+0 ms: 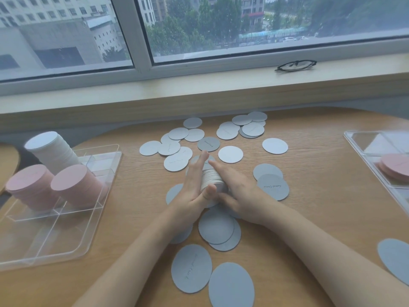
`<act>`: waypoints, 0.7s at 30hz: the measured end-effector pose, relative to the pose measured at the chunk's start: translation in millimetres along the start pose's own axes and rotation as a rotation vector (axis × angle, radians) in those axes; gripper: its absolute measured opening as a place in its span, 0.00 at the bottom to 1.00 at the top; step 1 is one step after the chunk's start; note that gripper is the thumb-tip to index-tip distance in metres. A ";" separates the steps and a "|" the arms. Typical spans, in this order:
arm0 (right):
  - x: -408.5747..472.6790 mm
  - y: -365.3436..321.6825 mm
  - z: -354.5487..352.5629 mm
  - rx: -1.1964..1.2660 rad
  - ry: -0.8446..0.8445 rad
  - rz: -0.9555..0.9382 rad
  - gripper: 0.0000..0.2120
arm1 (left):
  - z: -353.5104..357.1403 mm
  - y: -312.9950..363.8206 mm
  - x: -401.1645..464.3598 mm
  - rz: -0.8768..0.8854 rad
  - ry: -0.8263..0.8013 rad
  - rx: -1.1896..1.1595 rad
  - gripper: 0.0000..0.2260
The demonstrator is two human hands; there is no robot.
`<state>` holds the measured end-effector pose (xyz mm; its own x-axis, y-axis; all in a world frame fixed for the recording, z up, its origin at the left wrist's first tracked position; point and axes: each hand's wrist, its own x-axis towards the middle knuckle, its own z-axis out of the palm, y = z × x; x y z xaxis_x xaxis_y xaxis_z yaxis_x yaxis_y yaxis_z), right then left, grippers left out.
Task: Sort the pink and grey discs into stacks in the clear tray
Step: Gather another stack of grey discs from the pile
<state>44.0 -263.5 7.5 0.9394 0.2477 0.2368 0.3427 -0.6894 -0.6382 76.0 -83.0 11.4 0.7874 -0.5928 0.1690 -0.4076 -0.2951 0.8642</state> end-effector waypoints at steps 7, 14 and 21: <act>-1.0 9.5 -8.9 0.027 0.128 -0.004 0.28 | -17.4 -5.1 -2.6 0.069 0.120 0.192 0.27; -0.4 12.3 -8.6 0.028 0.073 0.051 0.31 | -23.3 -21.5 -0.7 0.157 0.157 0.381 0.17; -1.0 7.0 -8.2 0.032 -0.029 0.096 0.35 | -12.7 -20.3 0.4 0.242 0.244 0.849 0.21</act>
<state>45.5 -274.2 8.7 0.9676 0.2012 0.1524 0.2504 -0.6890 -0.6802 90.4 -67.7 0.0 0.6728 -0.5637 0.4792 -0.7011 -0.6926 0.1696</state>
